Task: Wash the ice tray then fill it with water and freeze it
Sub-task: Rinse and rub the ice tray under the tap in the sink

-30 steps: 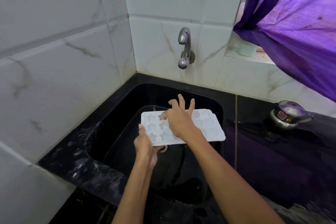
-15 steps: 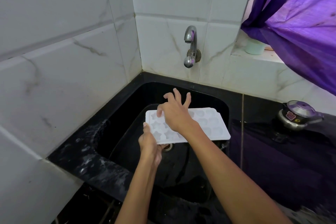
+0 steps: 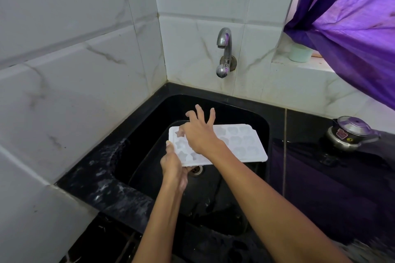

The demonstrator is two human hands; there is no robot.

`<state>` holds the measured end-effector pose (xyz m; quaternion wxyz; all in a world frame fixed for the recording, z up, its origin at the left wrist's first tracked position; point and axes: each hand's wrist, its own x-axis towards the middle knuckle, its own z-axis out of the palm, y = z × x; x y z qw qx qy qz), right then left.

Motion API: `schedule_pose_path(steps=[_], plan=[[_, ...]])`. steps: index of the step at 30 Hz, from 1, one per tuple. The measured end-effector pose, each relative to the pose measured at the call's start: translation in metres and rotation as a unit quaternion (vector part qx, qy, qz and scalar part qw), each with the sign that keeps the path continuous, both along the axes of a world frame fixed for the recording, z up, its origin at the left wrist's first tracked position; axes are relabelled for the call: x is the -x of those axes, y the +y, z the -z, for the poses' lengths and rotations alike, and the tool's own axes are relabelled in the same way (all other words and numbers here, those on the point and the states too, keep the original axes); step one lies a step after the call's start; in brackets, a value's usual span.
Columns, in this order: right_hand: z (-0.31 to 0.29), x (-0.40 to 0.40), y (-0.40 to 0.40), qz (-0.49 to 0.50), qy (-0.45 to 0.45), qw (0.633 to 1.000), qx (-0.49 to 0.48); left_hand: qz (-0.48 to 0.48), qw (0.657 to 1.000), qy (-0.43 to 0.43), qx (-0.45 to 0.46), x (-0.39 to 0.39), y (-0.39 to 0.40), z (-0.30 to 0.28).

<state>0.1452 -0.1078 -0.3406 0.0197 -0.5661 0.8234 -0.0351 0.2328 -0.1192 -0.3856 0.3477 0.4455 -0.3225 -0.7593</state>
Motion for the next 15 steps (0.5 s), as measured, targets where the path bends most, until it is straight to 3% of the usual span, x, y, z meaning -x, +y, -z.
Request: schedule_pose_path(steps=[5,9,15], plan=[[0.005,-0.003,-0.001,-0.007,-0.003,1.000,-0.003,-0.006,1.000,-0.001,-0.003,0.000,0.000,0.001],[0.006,0.002,0.005,0.000,-0.057,0.998,0.028,-0.013,1.000,0.001,-0.005,-0.002,-0.002,0.000],[-0.023,0.048,0.041,0.108,-0.075,0.985,0.115,-0.020,1.000,0.007,-0.004,-0.007,-0.011,-0.002]])
